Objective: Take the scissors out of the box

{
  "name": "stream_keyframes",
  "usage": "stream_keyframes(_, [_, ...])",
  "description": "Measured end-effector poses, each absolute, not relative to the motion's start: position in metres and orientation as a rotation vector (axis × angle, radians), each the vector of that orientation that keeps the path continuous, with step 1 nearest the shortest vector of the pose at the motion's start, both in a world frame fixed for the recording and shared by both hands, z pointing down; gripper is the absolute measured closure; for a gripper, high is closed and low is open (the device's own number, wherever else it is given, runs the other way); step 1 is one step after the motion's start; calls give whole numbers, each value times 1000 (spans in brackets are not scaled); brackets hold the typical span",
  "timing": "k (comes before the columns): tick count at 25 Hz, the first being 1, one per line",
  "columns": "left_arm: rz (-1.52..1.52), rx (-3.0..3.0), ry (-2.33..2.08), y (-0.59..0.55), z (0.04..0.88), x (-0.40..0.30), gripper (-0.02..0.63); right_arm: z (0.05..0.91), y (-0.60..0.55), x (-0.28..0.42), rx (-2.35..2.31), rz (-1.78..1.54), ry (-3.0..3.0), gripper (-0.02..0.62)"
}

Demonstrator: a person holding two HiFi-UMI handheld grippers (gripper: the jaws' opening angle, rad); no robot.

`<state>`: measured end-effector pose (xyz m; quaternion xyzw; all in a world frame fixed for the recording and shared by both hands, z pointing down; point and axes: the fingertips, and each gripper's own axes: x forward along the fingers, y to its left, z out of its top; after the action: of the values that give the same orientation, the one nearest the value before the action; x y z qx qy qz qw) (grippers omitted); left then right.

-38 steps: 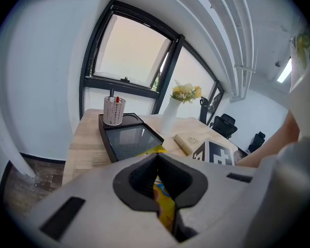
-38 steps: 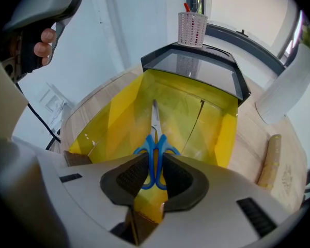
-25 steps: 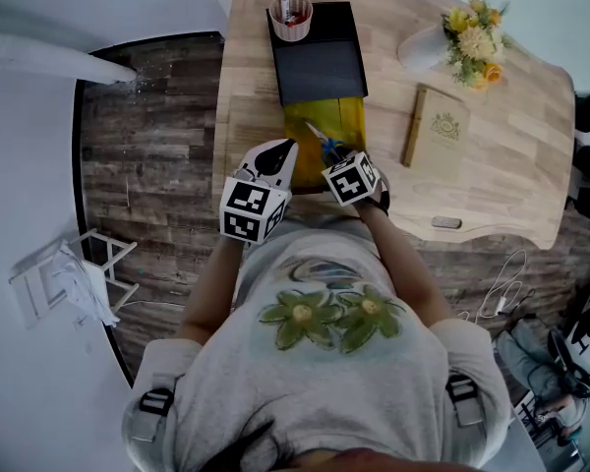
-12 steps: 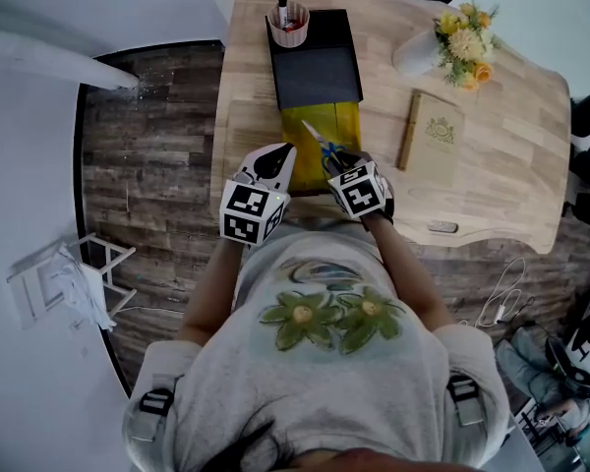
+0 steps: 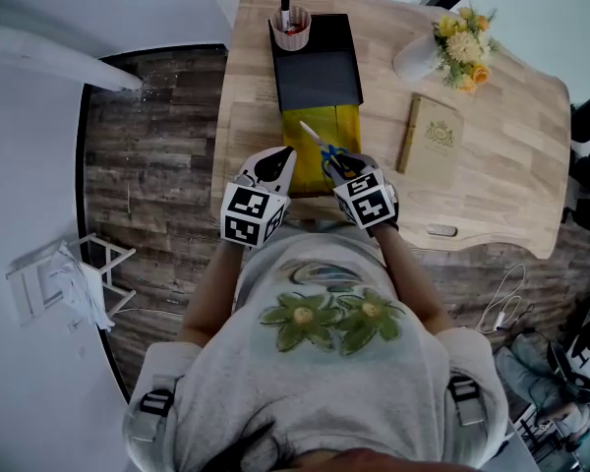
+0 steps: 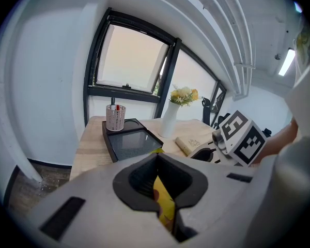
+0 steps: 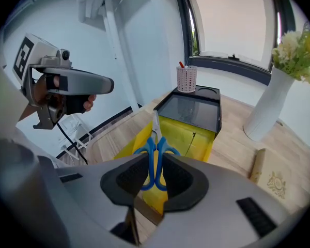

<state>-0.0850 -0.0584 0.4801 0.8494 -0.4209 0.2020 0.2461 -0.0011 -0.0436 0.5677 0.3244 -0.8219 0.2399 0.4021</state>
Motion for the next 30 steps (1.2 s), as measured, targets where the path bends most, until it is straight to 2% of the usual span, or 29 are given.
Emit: stream_keyframes(30, [567, 2332, -1130, -47, 479, -78, 600, 510, -45, 5, 836, 476, -2223, 508])
